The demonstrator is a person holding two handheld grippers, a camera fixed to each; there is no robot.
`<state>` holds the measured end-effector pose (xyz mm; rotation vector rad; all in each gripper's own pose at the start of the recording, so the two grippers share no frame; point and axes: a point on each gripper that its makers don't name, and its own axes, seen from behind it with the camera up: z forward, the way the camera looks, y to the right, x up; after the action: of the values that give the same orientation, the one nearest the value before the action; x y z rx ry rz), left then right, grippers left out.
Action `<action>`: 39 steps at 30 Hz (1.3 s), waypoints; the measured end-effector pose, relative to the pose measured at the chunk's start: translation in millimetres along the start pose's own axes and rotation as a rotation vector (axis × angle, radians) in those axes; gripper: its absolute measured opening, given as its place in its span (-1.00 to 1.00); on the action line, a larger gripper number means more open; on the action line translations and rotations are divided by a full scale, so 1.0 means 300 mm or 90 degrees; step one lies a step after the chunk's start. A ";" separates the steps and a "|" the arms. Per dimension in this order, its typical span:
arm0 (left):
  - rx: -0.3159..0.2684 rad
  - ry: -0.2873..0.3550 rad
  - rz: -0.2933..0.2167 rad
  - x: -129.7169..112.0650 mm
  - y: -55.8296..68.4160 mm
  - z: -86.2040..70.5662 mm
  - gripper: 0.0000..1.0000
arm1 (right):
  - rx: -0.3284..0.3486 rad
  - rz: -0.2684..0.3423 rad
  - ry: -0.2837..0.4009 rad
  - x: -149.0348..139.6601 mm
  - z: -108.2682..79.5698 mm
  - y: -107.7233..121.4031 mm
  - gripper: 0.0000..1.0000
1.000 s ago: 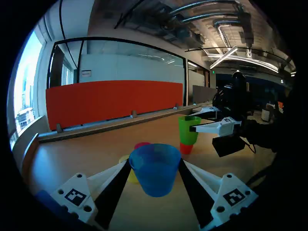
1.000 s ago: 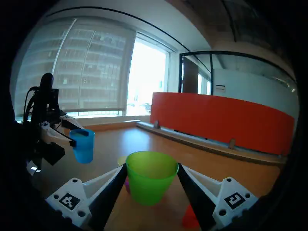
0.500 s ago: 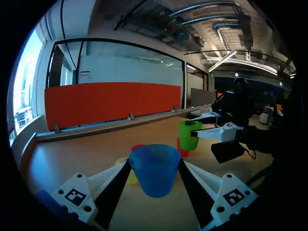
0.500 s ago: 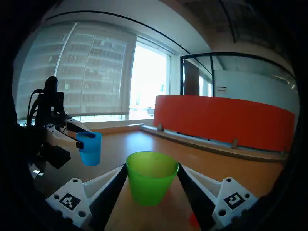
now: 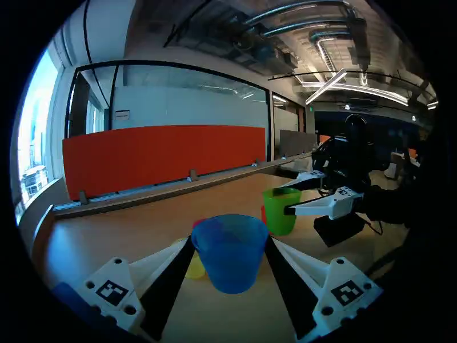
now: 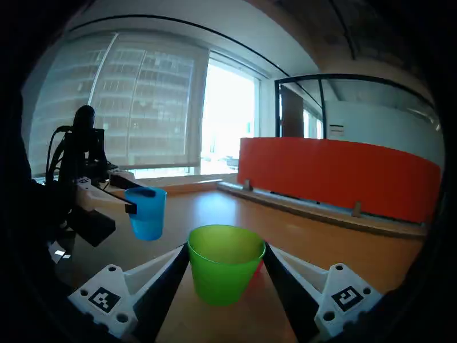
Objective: Pour water
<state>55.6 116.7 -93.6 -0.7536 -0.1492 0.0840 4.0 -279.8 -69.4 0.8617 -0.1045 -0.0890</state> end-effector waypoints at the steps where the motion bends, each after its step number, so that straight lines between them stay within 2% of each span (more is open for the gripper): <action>1: 0.000 -0.001 0.004 0.000 -0.002 0.002 0.75 | 0.004 -0.002 -0.002 -0.001 0.001 -0.005 0.88; 15: 0.009 -0.003 0.055 0.012 -0.024 0.015 0.75 | 0.036 -0.013 -0.010 -0.006 0.019 -0.058 0.88; 39: 0.029 0.007 0.162 0.070 -0.039 0.050 0.75 | 0.094 -0.014 -0.028 -0.037 0.037 -0.165 0.88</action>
<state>74.0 121.1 -72.7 -0.7238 -0.0397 0.3246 -10.2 -319.0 -100.5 1.0093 -0.1444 -0.1220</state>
